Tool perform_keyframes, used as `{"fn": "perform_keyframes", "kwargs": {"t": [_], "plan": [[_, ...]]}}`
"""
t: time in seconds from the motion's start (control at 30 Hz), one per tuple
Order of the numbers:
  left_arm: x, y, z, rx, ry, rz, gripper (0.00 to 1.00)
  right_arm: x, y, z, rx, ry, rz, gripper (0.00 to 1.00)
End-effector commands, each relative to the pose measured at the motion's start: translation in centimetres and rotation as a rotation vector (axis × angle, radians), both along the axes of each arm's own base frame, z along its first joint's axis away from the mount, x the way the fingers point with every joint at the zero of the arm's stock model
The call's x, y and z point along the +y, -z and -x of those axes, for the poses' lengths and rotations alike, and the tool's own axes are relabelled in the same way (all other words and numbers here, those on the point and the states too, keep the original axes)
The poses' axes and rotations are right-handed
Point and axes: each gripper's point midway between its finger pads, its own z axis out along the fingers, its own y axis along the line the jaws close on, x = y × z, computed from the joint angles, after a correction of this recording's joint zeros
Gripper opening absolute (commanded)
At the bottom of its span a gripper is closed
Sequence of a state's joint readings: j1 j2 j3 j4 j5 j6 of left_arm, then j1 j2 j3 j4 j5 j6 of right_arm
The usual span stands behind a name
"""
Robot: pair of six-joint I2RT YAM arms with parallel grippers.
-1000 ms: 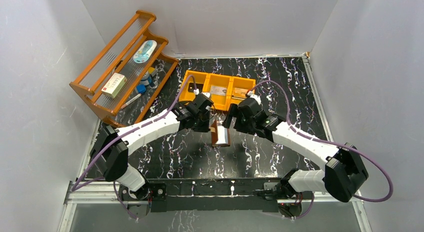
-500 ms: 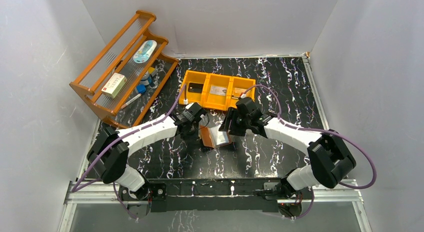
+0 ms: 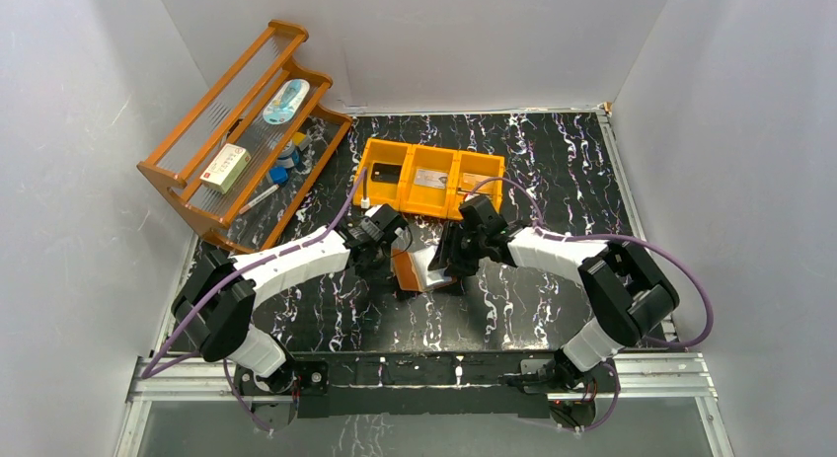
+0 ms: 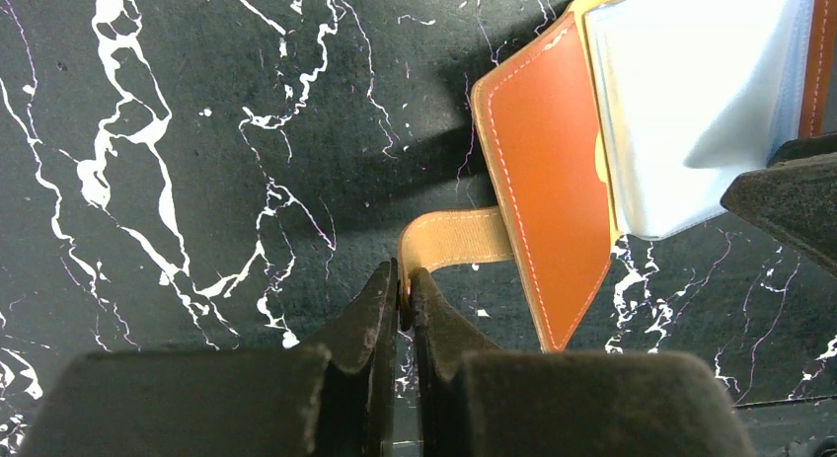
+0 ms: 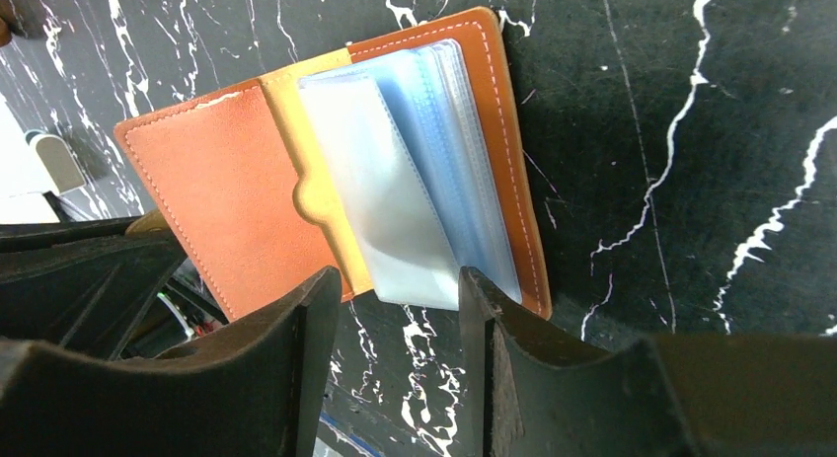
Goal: Take the credit cards out of the card holder
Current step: Open the card holder at the center of the board, then remove the credit card from the card holder.
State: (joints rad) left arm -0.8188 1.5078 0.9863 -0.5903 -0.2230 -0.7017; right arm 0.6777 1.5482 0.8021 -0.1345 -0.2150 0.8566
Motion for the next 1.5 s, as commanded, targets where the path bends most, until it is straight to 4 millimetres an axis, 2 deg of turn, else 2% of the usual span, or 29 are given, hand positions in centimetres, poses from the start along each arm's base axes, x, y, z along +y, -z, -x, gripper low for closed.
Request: {"fn": "perform_keyframes", "kwargs": {"t": [0.0, 0.4, 0.5, 0.57, 0.7, 0.87, 1.07, 1.2, 1.47], "plan": [[0.4, -0.2, 0.3, -0.001, -0.012, 0.011, 0.0, 1.6, -1.5, -0.8, -0.04, -0.057, -0.067, 0.54], [0.0, 0.2, 0.3, 0.013, -0.006, 0.012, 0.0, 3.6, -4.5, -0.8, -0.077, -0.141, -0.192, 0.54], [0.2, 0.1, 0.3, 0.011, -0.009, 0.009, 0.0, 1.1, -3.0, -2.1, -0.114, -0.097, -0.013, 0.56], [0.2, 0.0, 0.3, 0.007, -0.014, 0.011, 0.0, 0.2, -3.0, -2.5, -0.137, -0.099, 0.025, 0.58], [0.3, 0.3, 0.3, 0.011, -0.009, 0.005, 0.0, 0.7, -2.8, -2.5, -0.129, -0.125, 0.012, 0.59], [0.1, 0.3, -0.1, 0.008, 0.005, -0.005, 0.0, 1.5, -1.5, -2.0, -0.075, -0.155, -0.022, 0.58], [0.2, 0.6, 0.1, 0.018, -0.001, -0.008, 0.0, 2.1, -0.8, -1.1, -0.035, -0.184, -0.063, 0.53], [0.2, 0.9, 0.4, 0.025, -0.008, -0.004, 0.0, 2.6, -2.2, -1.1, -0.062, -0.192, -0.109, 0.47], [0.0, 0.9, 0.3, 0.023, -0.004, 0.004, 0.0, 5.1, -5.0, -0.4, -0.05, -0.249, -0.269, 0.49]]}}
